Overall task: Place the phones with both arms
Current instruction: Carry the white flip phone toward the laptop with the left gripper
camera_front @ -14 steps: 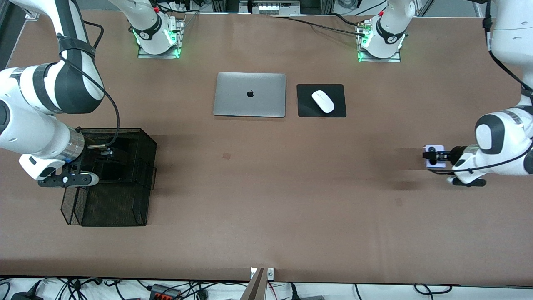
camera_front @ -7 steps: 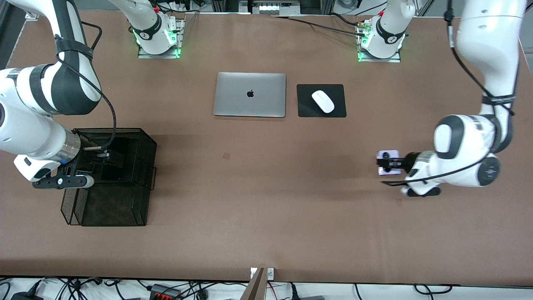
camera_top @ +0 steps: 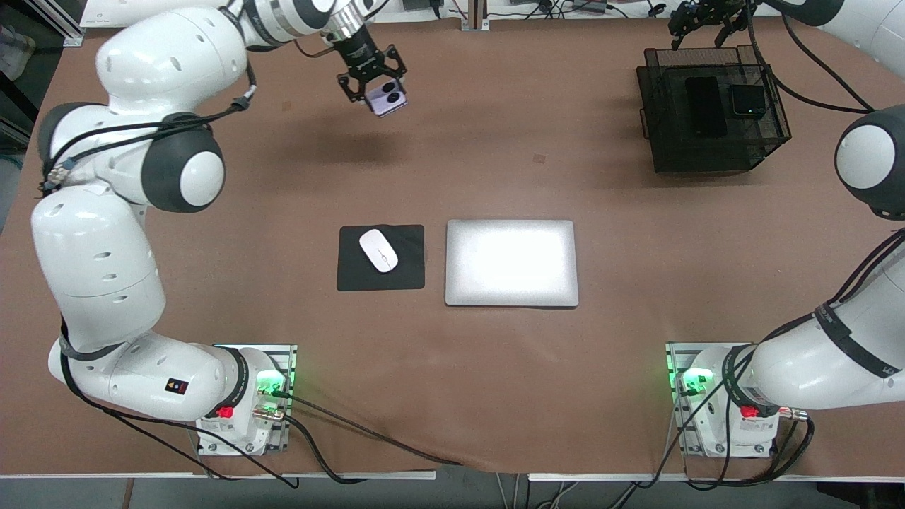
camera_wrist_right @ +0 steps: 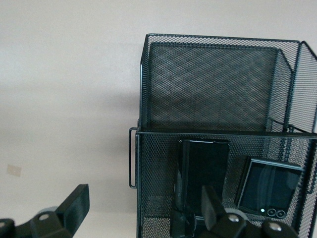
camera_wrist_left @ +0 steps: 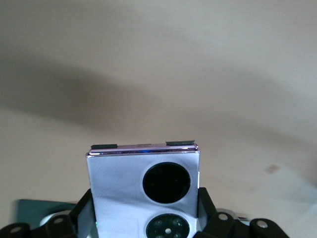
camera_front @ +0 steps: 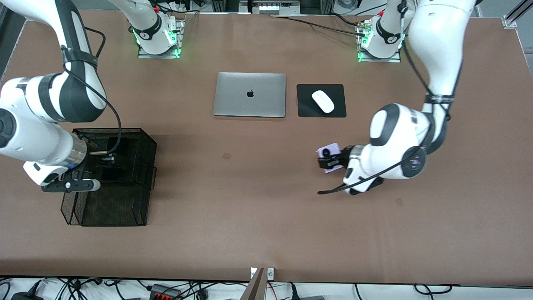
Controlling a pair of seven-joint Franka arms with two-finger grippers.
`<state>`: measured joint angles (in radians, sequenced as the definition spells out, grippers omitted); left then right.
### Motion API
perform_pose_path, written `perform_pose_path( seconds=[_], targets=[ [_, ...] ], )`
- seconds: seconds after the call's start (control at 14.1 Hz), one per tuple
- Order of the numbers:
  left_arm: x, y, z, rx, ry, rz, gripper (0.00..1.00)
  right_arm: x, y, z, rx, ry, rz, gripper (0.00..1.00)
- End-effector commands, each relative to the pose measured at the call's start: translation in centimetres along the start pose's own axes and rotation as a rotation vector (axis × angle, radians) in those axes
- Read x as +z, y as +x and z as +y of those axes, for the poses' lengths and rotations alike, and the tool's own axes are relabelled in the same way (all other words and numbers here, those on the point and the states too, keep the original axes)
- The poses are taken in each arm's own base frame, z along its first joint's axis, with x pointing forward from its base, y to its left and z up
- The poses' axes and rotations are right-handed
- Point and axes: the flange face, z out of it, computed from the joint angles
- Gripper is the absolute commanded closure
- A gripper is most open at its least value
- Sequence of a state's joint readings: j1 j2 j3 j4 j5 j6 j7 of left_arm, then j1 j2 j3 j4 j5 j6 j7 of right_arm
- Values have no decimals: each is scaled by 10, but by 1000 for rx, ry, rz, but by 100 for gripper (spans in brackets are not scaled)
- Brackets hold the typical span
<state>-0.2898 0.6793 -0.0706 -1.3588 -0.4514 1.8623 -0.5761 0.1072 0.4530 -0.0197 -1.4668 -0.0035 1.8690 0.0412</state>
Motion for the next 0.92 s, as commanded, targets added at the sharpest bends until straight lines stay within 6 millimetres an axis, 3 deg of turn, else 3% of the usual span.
perform_pose_path(
  seconds=[0.0, 0.21, 0.43, 0.57, 0.71, 0.85],
  targets=[
    [17, 0, 51, 20, -95, 45, 57, -6, 3, 5, 19, 7, 7, 0],
    [54, -18, 93, 93, -144, 137, 57, -7, 3, 6, 18, 5, 11, 0],
    [77, -31, 122, 138, -187, 198, 61, -3, 4, 5, 8, 1, 5, 0],
    [93, -39, 146, 174, -239, 261, 61, -4, 4, 22, 27, 5, 7, 0],
    [102, -32, 150, 205, -254, 312, 61, -7, 8, 22, 33, 13, 41, 0],
    [123, -40, 153, 354, -200, 330, 61, -7, 8, 23, 49, 15, 44, 0]
  ],
)
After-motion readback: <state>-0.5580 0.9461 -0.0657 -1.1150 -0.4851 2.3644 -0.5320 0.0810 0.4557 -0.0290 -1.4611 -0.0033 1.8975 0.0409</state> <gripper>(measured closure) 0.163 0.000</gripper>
